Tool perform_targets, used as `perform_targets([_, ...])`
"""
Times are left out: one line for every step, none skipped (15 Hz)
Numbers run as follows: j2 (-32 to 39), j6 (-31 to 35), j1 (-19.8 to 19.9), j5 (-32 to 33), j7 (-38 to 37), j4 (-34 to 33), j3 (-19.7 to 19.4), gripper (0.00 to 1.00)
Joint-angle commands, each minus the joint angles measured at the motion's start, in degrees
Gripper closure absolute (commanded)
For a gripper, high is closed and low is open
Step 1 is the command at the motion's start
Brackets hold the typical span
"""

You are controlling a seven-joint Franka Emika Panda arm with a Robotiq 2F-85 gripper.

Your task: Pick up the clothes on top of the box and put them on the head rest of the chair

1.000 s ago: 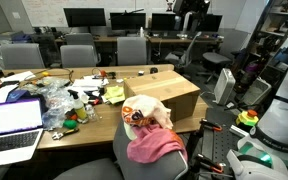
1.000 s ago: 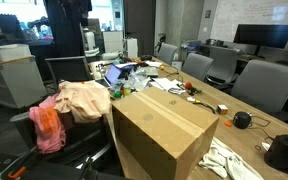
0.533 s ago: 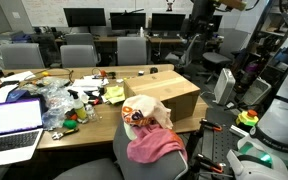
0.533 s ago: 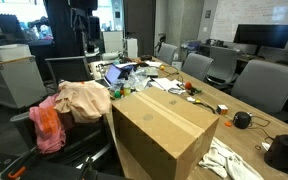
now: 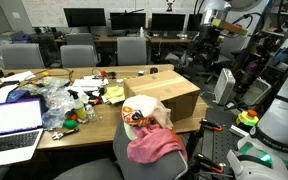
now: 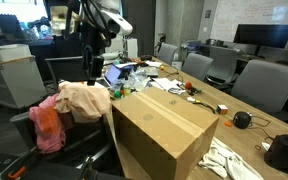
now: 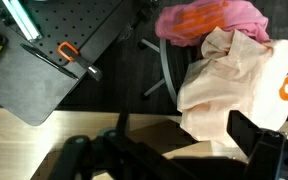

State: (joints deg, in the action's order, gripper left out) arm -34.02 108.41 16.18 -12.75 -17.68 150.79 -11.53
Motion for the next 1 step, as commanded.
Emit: perform_targets([-1.9, 4.4, 2.5, -1.9, 2.4, 3.4, -2.1, 0.00])
